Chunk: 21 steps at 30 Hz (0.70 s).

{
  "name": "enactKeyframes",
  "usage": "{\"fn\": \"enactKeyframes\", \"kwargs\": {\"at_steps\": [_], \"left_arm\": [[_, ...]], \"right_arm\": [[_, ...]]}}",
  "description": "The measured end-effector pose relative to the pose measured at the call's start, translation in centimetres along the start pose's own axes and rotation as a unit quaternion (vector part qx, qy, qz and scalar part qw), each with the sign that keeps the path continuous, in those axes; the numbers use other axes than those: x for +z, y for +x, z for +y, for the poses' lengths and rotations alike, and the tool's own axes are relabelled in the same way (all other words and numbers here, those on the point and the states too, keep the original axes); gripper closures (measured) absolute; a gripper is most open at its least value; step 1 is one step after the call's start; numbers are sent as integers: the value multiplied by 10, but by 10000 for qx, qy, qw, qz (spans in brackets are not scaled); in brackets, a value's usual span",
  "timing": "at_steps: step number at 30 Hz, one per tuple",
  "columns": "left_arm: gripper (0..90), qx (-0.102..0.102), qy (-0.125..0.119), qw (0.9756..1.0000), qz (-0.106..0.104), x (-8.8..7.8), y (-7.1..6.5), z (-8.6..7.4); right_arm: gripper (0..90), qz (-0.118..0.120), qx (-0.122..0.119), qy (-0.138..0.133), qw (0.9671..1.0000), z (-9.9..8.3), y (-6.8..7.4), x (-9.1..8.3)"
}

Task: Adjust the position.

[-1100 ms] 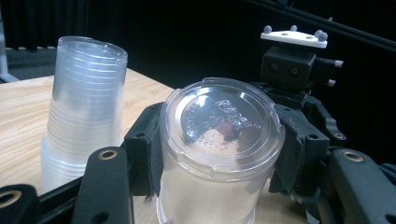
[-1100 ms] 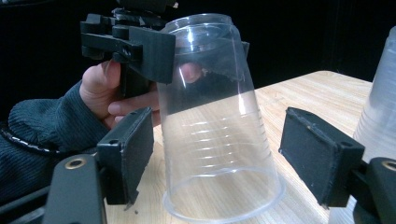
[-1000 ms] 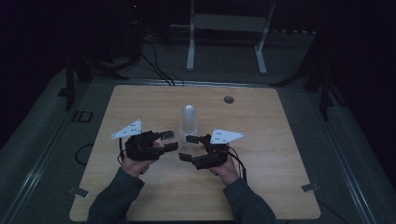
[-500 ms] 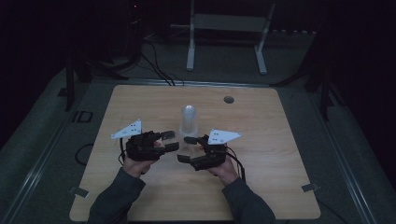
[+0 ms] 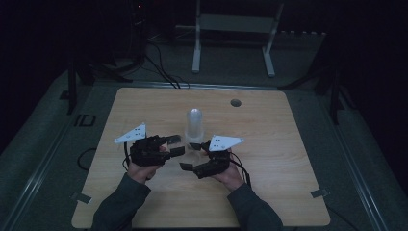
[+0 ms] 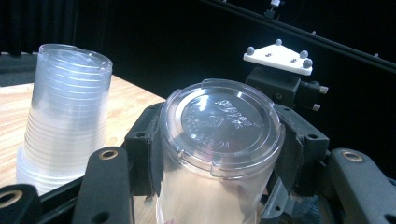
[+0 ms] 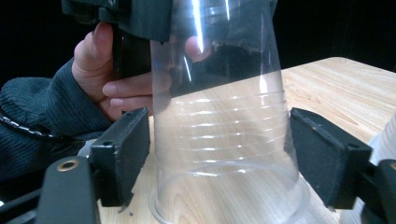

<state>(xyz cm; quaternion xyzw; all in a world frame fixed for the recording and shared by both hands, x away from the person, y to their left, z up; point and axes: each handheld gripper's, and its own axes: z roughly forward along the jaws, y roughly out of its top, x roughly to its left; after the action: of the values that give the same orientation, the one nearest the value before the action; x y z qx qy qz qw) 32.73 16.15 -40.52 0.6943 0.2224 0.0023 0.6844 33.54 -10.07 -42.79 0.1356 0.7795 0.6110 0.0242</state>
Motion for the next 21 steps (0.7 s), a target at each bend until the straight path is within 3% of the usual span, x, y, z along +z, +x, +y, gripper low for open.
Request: {"fn": "enactKeyframes", "kwargs": {"at_steps": [9,15,21], "left_arm": [[409,12,39,10000,-12,0,0,1],[316,68,136,9997,207,-1,-1,3],[293,203,246,9987,394,-3,-3,6]], "right_arm": [[306,-31,-139,97,9999,1,1,-2],[312,-60,-164,181,9997,1,2,-2],[312,-190,-233,369,9989,3,2,-3]]}}
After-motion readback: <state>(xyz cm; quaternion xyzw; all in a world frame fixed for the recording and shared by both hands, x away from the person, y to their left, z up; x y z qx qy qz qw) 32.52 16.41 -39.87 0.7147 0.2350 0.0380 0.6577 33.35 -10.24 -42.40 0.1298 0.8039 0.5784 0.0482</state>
